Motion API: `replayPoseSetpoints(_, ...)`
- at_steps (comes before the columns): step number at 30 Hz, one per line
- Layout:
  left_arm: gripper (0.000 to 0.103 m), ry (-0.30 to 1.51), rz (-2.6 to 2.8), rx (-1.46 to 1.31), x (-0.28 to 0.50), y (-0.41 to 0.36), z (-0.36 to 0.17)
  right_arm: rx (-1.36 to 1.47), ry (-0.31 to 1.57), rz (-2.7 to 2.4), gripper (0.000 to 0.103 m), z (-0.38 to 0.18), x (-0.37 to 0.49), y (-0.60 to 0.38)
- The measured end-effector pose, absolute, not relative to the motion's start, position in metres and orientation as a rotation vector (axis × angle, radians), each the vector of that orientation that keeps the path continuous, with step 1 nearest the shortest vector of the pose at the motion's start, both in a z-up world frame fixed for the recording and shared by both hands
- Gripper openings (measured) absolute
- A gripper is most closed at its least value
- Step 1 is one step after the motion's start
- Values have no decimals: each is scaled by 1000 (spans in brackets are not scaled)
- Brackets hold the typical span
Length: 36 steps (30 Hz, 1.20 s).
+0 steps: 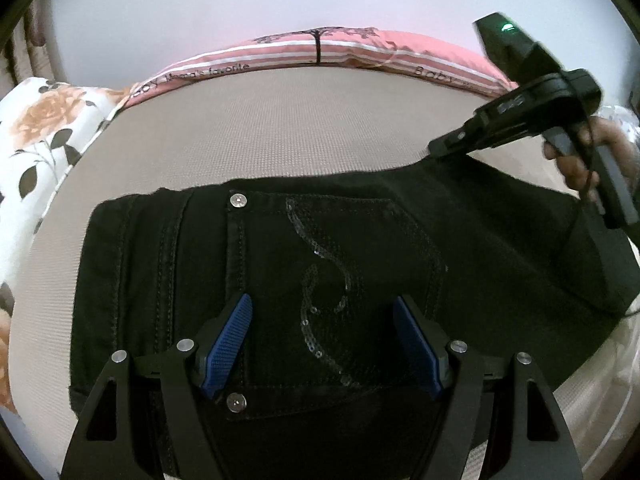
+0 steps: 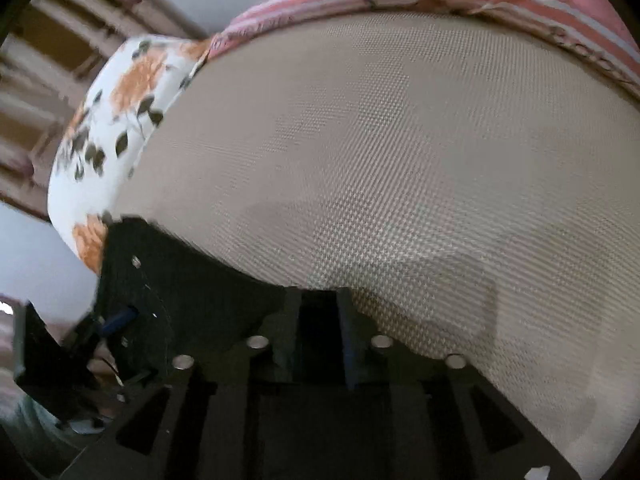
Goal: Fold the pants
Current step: 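Press along the folded pants edge with both tools to flatten it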
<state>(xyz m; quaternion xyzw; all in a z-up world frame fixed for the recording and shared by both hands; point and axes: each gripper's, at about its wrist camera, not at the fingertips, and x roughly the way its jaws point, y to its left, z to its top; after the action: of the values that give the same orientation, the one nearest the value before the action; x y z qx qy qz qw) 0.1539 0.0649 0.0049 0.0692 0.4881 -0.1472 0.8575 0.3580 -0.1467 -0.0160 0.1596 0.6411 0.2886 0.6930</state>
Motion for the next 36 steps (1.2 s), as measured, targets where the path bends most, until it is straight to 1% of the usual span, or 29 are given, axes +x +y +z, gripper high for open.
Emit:
replayPoseSetpoints(3,74,955,-316,119,154,61,30,390,1362,618,25,16,349,-171)
replayPoseSetpoints(4,74,925,-323,121,154,58,38,378,1348,588,29,27,342,-183)
replayPoseSetpoints(6,74,896,-362,137,158,43,52,360,1350,556,30,41,329,-202)
replayPoseSetpoints(9,74,891,-445,151,170,12,60,306,1369,471,31,50,299,-233)
replayPoseSetpoints(12,74,928,-514,169,187,-27,50,248,1409,373,31,42,270,-258)
replayPoseSetpoints(14,73,963,-547,173,198,-50,40,269,1428,334,31,30,254,-275)
replayPoseSetpoints(17,73,1015,-595,153,215,-74,26,289,1446,276,31,15,242,-292)
replayPoseSetpoints(20,73,1024,-590,193,228,-94,17,297,1442,250,31,1,241,-298)
replayPoseSetpoints(22,73,1034,-572,211,237,-99,10,300,1424,221,29,-6,240,-301)
replayPoseSetpoints(25,73,1100,-507,196,253,-93,-13,283,1378,193,29,-12,242,-298)
replayPoseSetpoints(26,73,1092,-505,177,256,-93,-17,274,1369,187,30,-13,243,-297)
replayPoseSetpoints(27,73,1081,-497,170,257,-92,-18,260,1360,185,31,-13,243,-295)
replayPoseSetpoints(29,73,1081,-488,176,258,-93,-18,271,1350,184,38,-13,245,-293)
replayPoseSetpoints(30,73,1081,-483,183,258,-95,-19,285,1346,190,40,-13,245,-293)
replayPoseSetpoints(33,73,1076,-465,194,258,-96,-16,341,1321,195,40,-3,243,-301)
replayPoseSetpoints(36,73,1046,-455,186,244,-91,0,485,1270,238,40,21,228,-326)
